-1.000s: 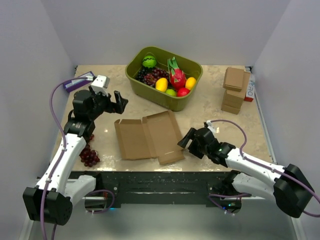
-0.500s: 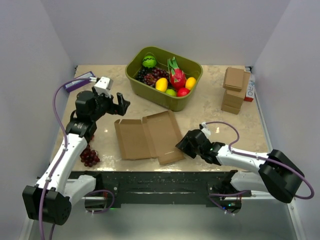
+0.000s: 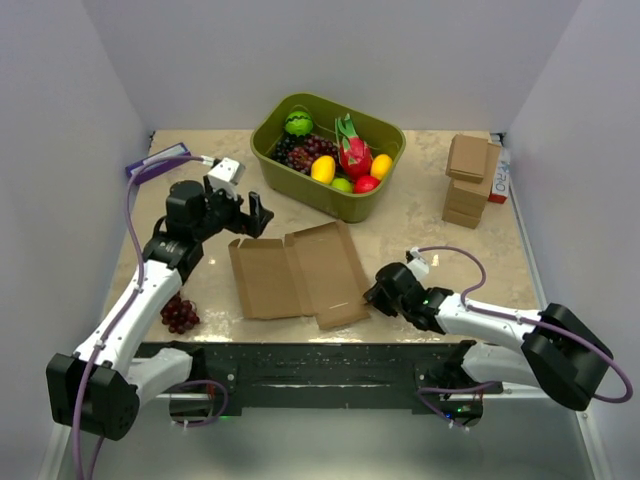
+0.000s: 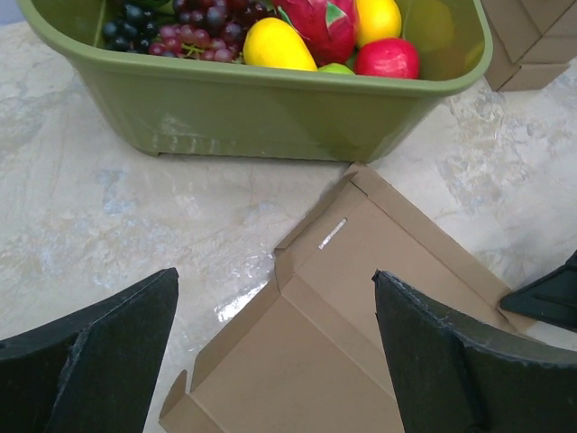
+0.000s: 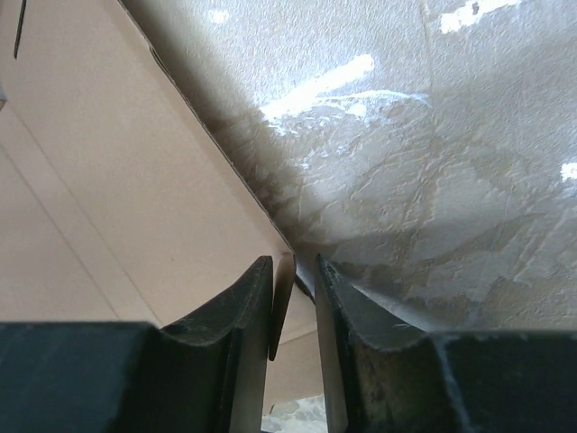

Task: Fold the paper box

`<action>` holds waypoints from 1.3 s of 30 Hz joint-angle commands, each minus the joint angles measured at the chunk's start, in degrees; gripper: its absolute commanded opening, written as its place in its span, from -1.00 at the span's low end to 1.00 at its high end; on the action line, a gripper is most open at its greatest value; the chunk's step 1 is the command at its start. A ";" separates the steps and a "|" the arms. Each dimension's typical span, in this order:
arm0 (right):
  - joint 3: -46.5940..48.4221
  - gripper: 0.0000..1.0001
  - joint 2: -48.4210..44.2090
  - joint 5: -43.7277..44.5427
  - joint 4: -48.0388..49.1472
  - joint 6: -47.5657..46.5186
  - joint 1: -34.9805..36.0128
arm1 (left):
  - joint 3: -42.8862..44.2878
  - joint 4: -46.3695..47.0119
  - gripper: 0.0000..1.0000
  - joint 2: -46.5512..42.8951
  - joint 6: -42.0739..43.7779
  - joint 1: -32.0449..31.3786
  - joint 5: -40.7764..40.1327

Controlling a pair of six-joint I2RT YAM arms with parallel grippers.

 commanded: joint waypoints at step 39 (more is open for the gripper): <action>0.11 -0.42 4.10 -4.84 12.90 -8.05 0.15 | 0.89 0.23 0.89 1.65 2.88 -3.38 1.14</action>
